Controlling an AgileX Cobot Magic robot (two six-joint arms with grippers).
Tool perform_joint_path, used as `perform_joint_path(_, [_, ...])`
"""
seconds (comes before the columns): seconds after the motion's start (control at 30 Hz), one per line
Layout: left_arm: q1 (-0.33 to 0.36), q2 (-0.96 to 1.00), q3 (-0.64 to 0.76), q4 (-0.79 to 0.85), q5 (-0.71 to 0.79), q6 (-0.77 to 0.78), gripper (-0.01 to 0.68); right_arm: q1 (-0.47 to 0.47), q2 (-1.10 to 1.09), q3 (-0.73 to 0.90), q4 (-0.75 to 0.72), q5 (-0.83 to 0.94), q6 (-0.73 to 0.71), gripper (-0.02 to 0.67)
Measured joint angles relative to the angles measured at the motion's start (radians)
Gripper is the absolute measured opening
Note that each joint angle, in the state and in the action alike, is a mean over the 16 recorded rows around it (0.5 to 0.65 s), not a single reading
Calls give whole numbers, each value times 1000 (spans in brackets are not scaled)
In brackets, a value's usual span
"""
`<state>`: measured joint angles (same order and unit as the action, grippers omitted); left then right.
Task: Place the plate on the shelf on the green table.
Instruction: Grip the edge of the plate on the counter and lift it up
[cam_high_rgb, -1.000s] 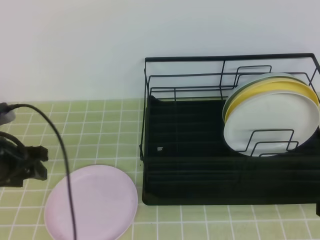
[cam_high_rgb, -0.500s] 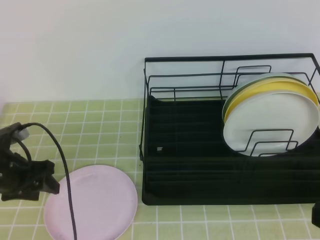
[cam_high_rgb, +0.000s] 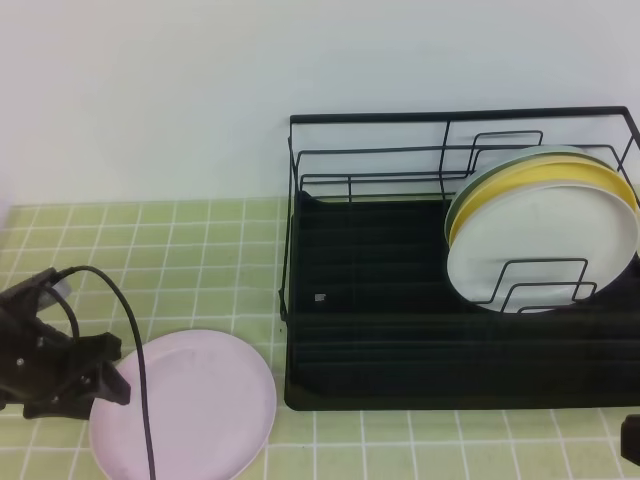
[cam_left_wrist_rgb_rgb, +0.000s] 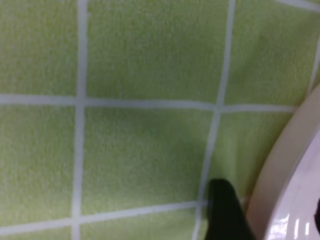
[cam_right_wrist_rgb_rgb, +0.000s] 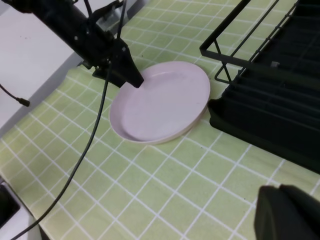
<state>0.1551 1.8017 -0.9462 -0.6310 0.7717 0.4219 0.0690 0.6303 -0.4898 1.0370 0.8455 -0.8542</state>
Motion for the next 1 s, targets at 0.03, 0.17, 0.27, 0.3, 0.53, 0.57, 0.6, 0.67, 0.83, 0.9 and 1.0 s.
perform_joint_path(0.03, [0,4,0,-2,0,1,256,0,0,0,0,0,0,-4])
perform_joint_path(0.17, [0,19,0,-4,0,2,154,0,0,0,0,0,1,-4])
perform_joint_path(0.27, [0,23,-1,2,2,1,83,0,0,0,0,-1,2,-4])
perform_joint_path(0.3, [0,21,-3,6,4,0,62,0,0,0,0,0,2,-4])
perform_joint_path(0.53, [0,-5,-43,29,51,-17,0,0,0,0,0,1,0,-4])
perform_joint_path(0.57, [0,-11,-53,32,60,-21,0,0,0,0,0,1,0,-4])
perform_joint_path(0.6, [0,-22,-64,36,70,-26,0,0,0,0,0,1,0,-4])
perform_joint_path(0.67, [0,-41,-88,47,91,-39,0,0,0,0,0,2,-1,-4])
perform_joint_path(0.83, [0,-121,-154,73,145,-75,0,0,0,0,1,4,-1,-4])
perform_joint_path(0.9, [0,-158,-178,78,163,-87,0,0,0,0,2,6,-1,-4])
perform_joint_path(1.0, [0,-219,-205,70,187,-95,0,0,0,0,5,11,1,-4])
